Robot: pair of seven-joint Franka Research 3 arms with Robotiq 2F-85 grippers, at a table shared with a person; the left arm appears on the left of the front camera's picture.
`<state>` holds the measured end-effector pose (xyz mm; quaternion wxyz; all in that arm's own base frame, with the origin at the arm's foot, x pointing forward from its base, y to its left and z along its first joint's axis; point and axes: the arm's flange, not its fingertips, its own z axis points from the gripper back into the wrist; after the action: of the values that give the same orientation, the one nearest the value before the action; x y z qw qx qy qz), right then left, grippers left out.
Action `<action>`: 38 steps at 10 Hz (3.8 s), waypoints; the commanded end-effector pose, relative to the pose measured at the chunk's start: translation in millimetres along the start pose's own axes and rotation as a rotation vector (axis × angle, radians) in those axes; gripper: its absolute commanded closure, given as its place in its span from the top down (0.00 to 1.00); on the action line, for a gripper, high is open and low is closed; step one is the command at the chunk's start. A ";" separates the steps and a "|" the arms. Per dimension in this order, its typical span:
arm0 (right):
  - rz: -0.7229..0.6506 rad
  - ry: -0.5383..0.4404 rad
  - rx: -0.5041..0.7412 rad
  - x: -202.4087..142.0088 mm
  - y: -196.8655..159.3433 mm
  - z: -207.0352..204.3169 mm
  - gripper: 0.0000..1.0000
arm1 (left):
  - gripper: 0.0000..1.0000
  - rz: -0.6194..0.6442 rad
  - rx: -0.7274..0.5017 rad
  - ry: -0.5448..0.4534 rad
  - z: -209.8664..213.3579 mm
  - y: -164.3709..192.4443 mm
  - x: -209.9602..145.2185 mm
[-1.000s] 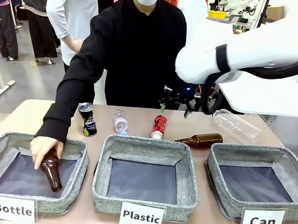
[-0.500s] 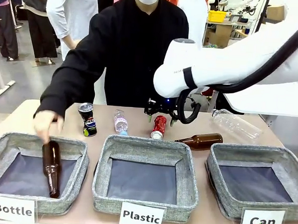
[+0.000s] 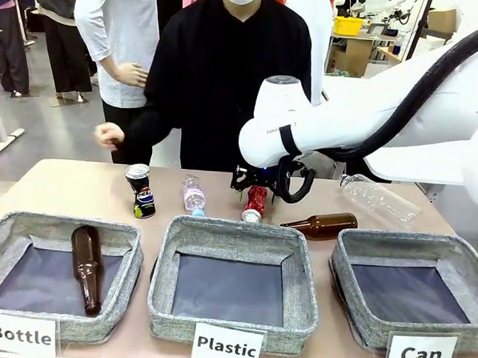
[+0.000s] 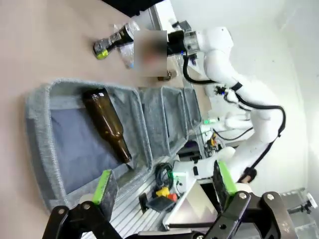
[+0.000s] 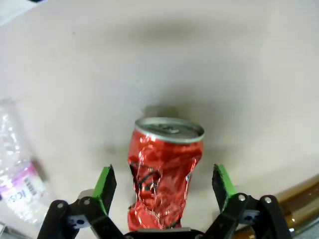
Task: Sort the can waste into the basket.
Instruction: Pick up the can waste from the table and place it in the right Fabric basket.
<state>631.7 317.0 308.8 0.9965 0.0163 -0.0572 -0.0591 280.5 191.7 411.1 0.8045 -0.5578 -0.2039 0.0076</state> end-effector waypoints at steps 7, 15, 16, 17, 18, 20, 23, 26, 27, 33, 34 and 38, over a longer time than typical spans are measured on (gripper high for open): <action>-0.013 -0.028 -0.085 13.0 5.2 -9.7 1.00 | 1.00 0.000 0.079 0.152 -73.6 15.7 4.8; -0.001 -0.014 -0.119 12.5 3.5 -10.2 0.00 | 1.00 0.000 0.079 0.152 -73.6 15.7 4.8; -0.004 -0.016 -0.116 13.2 3.3 -9.5 0.00 | 1.00 0.000 0.079 0.152 -73.6 15.7 4.8; -0.007 -0.023 -0.114 13.6 1.1 -5.1 0.00 | 1.00 0.000 0.079 0.152 -73.6 15.7 4.8; -0.001 -0.038 -0.103 13.4 -4.6 6.5 0.00 | 1.00 0.000 0.079 0.152 -73.6 15.7 4.8; 0.048 -0.085 -0.066 8.8 -26.5 53.5 0.00 | 1.00 0.000 0.079 0.152 -73.6 15.7 4.8; 0.252 0.011 0.087 -23.5 -79.8 131.9 0.00 | 1.00 0.000 0.079 0.152 -73.6 15.7 4.8; 0.541 0.104 0.193 -85.4 -147.6 192.2 0.00 | 1.00 0.000 0.079 0.152 -73.6 15.7 4.8; 0.690 0.124 0.135 -113.0 -172.7 203.0 0.00 | 1.00 0.000 0.079 0.152 -73.6 15.7 4.8; 1.412 0.053 0.086 -241.7 -327.5 206.3 0.00 | 1.00 0.000 0.079 0.152 -73.6 15.7 4.8; 1.473 0.002 0.087 -251.2 -346.6 200.0 0.00 | 1.00 0.000 0.079 0.152 -73.6 15.7 4.8; 1.583 -0.123 -0.003 -259.4 -372.7 184.8 0.00 | 1.00 0.000 0.079 0.152 -73.6 15.7 4.8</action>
<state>325.0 -29.8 479.7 0.7525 -0.0188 -0.1039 0.6501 316.8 131.9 375.8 0.8394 -0.5228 -0.1467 -0.0236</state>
